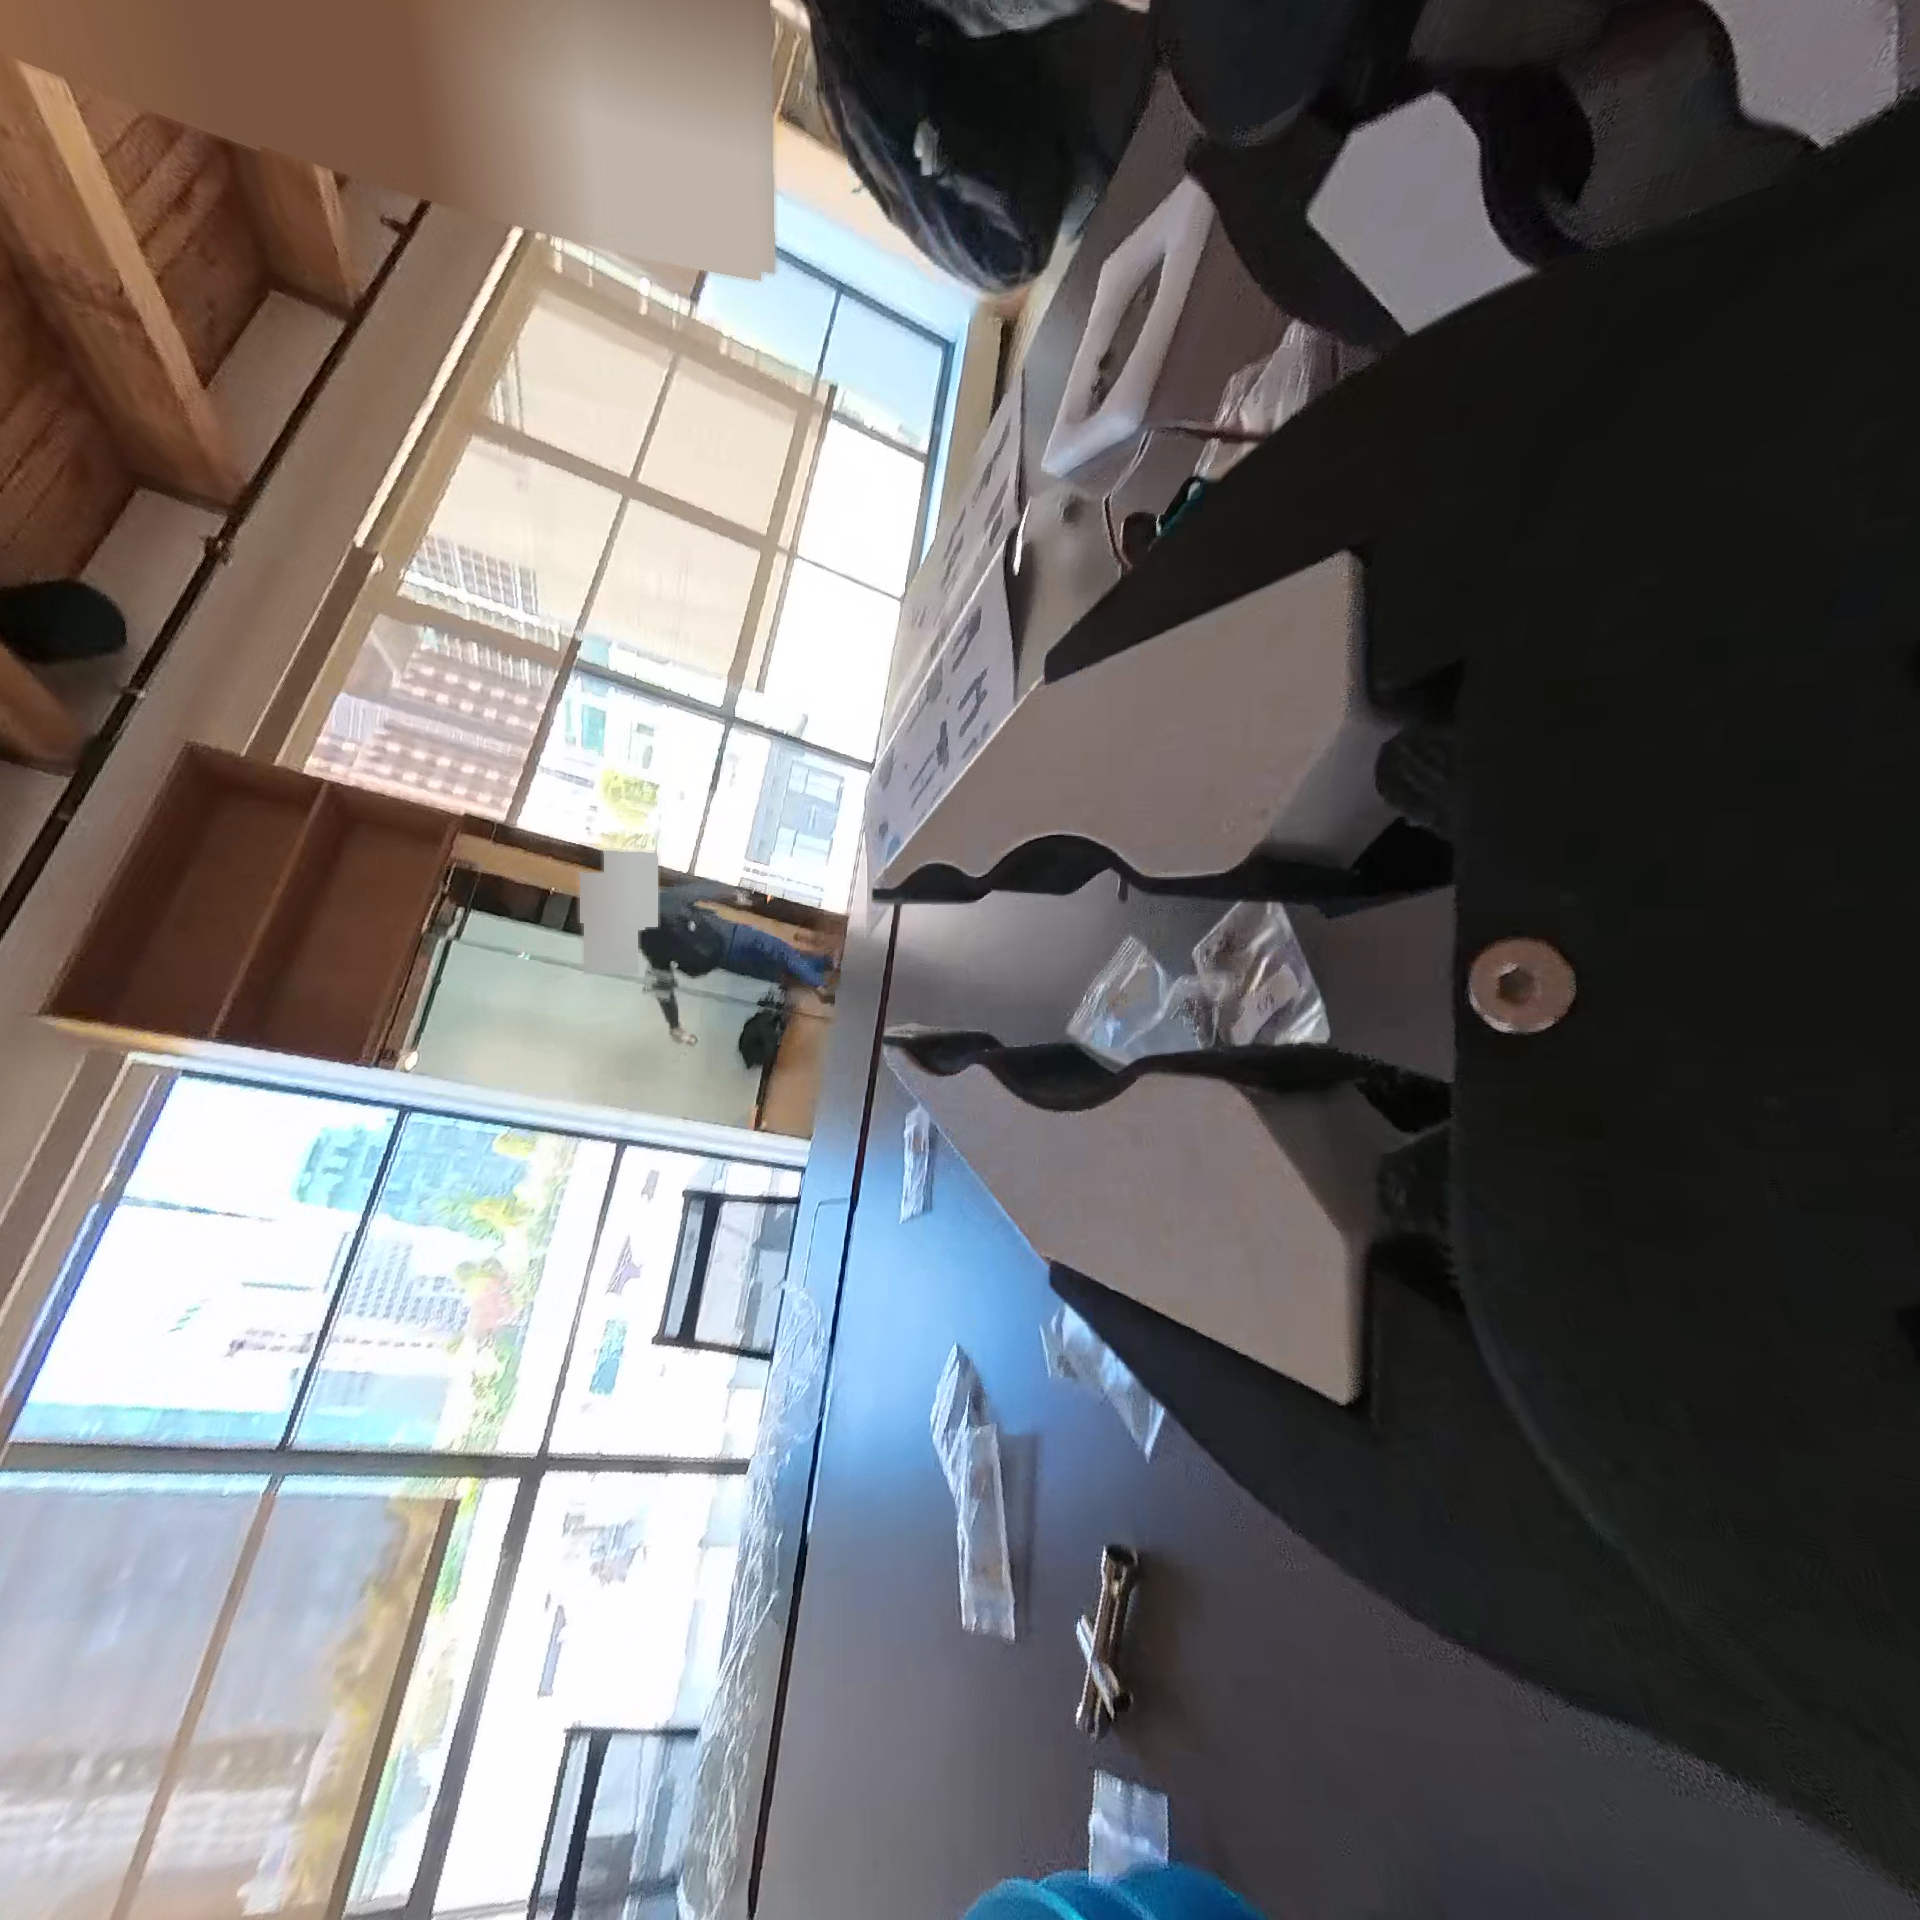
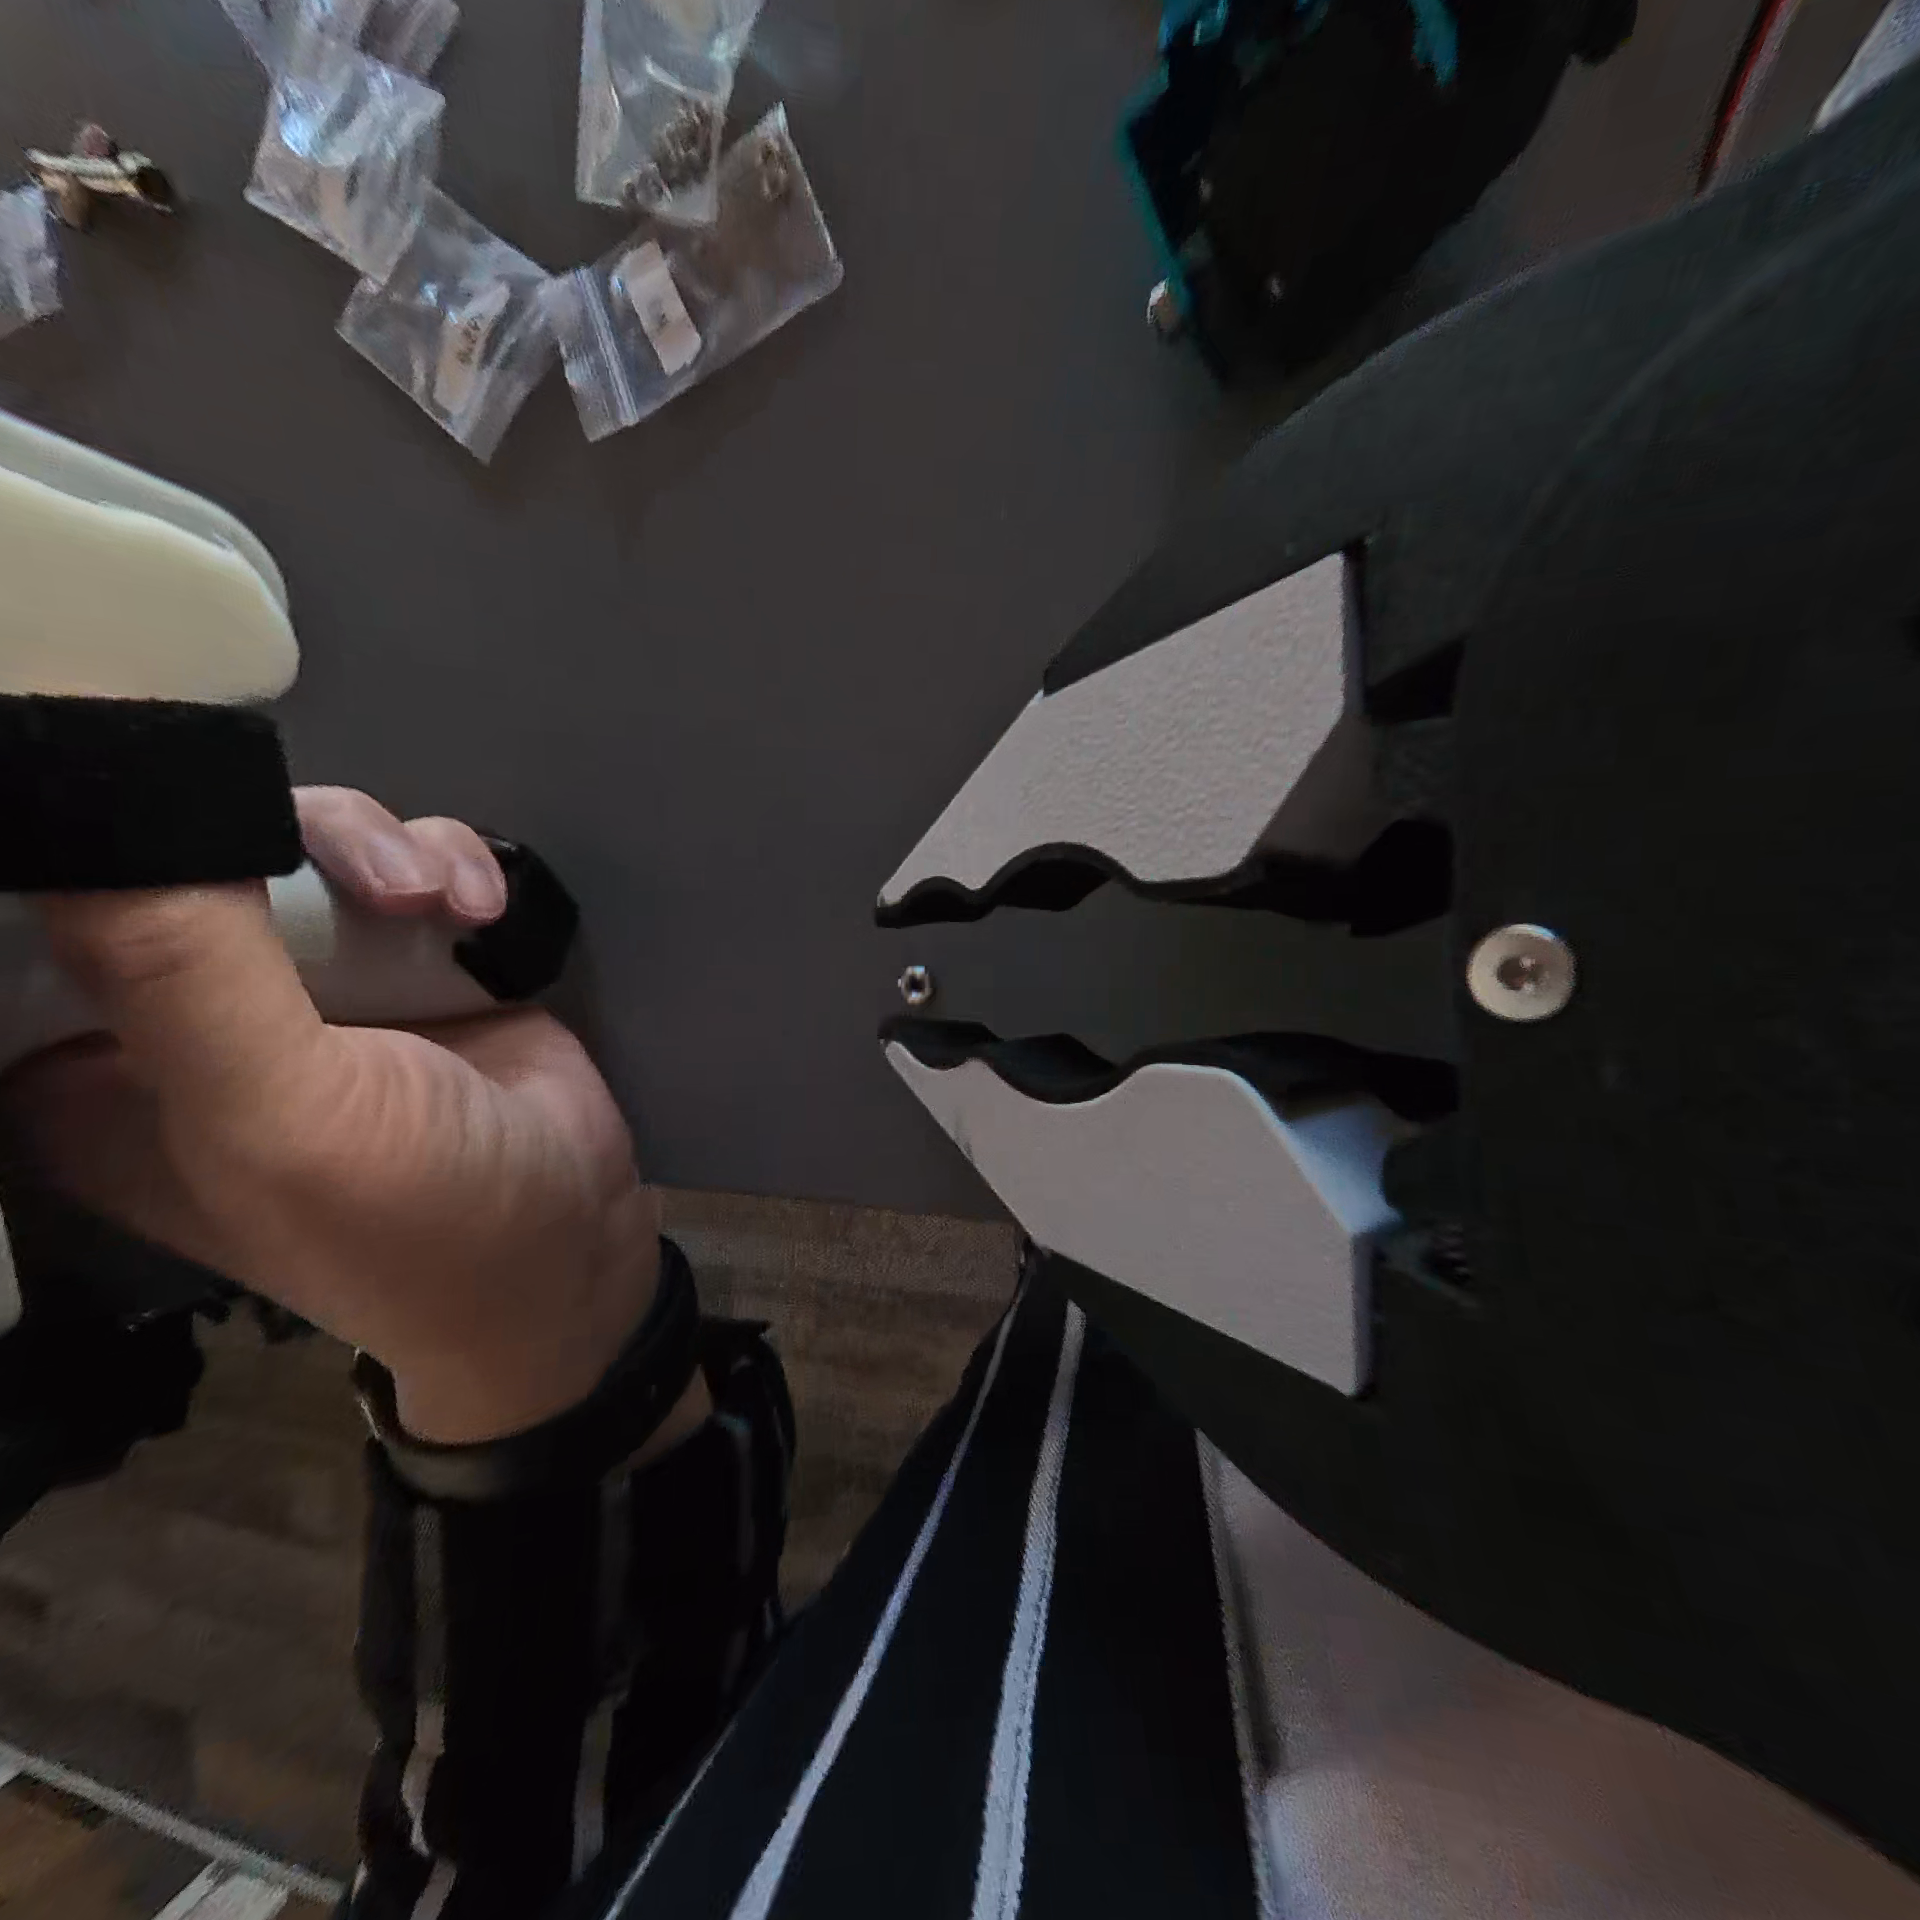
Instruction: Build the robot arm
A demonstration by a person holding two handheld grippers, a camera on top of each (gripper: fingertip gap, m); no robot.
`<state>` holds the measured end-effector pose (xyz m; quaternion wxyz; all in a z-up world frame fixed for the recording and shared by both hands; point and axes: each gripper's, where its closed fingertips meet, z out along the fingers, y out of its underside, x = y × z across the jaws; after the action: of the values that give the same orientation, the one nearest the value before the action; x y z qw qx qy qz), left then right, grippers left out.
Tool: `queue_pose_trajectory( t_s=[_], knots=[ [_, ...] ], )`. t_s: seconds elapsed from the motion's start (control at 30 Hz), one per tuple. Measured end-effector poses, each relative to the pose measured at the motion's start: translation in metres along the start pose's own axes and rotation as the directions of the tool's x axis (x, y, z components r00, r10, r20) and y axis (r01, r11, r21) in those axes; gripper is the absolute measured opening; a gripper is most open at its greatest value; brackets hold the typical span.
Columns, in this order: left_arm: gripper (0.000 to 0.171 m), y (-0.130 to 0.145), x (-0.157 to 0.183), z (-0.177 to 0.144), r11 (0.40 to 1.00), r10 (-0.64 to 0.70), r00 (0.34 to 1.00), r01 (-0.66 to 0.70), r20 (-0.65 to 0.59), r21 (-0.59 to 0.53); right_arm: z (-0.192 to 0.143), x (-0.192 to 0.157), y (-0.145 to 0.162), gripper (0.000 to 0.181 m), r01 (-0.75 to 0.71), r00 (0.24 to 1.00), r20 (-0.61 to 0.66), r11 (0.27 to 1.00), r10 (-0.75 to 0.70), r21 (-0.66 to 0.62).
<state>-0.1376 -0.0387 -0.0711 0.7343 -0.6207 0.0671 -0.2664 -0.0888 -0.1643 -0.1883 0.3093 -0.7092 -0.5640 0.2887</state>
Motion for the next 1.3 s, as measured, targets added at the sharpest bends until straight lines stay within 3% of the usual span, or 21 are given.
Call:
queue_pose_trajectory(
  t_s=[0.07,0.23,0.47,0.57,0.7,0.87,0.93,1.07,1.17,1.3],
  knots=[
    [0.021,0.002,0.005,0.000,1.000,-0.021,0.999,0.020,-0.038,-0.011,0.006,-0.006,0.005,0.015,-0.043,0.999,0.029,0.999,0.044,-0.031],
    [0.020,0.002,0.013,-0.005,0.999,0.017,0.990,-0.023,-0.143,-0.037,0.010,-0.001,0.007,0.003,-0.060,0.997,-0.053,0.997,0.057,-0.050],
    [0.024,0.016,0.008,0.005,0.982,-0.040,0.967,-0.009,-0.253,-0.187,0.000,0.017,0.013,0.000,-0.141,0.965,-0.222,0.990,0.141,0.016],
    [0.026,0.016,0.004,0.000,0.978,0.034,0.966,-0.086,-0.258,-0.192,-0.018,0.028,0.015,0.000,-0.166,0.933,-0.308,0.982,0.186,0.091],
    [0.023,0.008,-0.006,-0.010,0.986,0.075,0.970,-0.107,-0.230,-0.129,-0.029,0.007,0.002,0.018,-0.194,0.946,-0.223,0.962,0.235,0.193],
    [0.025,0.009,-0.003,-0.010,0.987,0.058,0.965,-0.094,-0.255,-0.131,-0.011,-0.001,0.016,0.022,-0.164,0.954,-0.249,0.986,0.168,0.038],
    [0.025,0.008,-0.001,-0.010,0.987,0.073,0.963,-0.108,-0.261,-0.122,-0.006,0.001,0.020,0.009,-0.171,0.950,-0.264,0.985,0.165,0.000],
    [0.022,0.006,0.000,-0.013,0.989,0.079,0.962,-0.109,-0.260,-0.104,-0.004,0.000,0.019,0.006,-0.166,0.965,-0.211,0.986,0.156,-0.032],
    [0.009,0.012,0.016,-0.017,0.983,-0.004,0.932,-0.062,-0.363,-0.170,-0.013,0.009,0.012,0.006,-0.065,0.964,-0.260,0.998,0.058,-0.019],
    [0.018,0.026,0.065,-0.036,0.890,-0.332,0.782,0.076,-0.528,-0.449,-0.050,0.018,-0.026,0.006,0.195,0.904,-0.405,0.975,-0.137,0.104]
  ],
)
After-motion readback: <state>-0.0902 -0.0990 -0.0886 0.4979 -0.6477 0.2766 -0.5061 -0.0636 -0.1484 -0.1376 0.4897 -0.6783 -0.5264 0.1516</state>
